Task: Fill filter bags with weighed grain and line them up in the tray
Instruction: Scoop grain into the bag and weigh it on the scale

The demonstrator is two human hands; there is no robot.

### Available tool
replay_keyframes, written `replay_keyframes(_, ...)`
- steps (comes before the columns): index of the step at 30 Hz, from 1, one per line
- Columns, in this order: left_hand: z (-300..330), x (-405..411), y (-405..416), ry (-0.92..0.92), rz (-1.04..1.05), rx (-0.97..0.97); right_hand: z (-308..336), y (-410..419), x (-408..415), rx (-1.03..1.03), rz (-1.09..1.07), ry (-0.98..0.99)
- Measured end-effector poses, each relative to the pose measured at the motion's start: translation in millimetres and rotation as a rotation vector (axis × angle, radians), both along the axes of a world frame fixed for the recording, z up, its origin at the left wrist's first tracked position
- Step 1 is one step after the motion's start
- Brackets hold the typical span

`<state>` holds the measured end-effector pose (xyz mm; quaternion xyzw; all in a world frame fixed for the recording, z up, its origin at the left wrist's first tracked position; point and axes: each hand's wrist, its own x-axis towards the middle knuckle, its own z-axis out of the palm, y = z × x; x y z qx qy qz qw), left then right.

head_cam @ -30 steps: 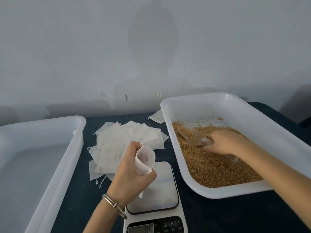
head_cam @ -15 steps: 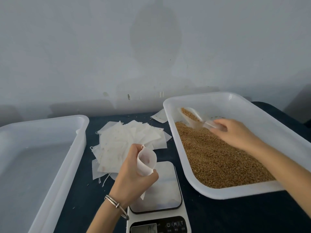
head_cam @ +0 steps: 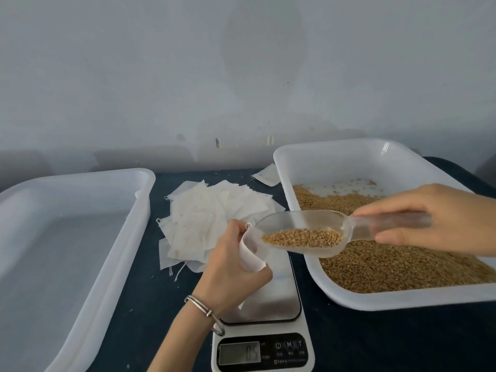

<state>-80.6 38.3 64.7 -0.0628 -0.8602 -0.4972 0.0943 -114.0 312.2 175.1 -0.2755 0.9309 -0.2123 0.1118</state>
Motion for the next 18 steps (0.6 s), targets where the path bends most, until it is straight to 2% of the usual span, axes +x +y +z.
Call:
replay_keyframes(8,3,3,-4,-0.046,-0.092,-0.084,7,-6,-7,0.108,0.131,-0.024)
replay_keyframes(18,0,2,2,-0.066,-0.057,-0.175,33,-31,-16,0.329,0.162,0.149)
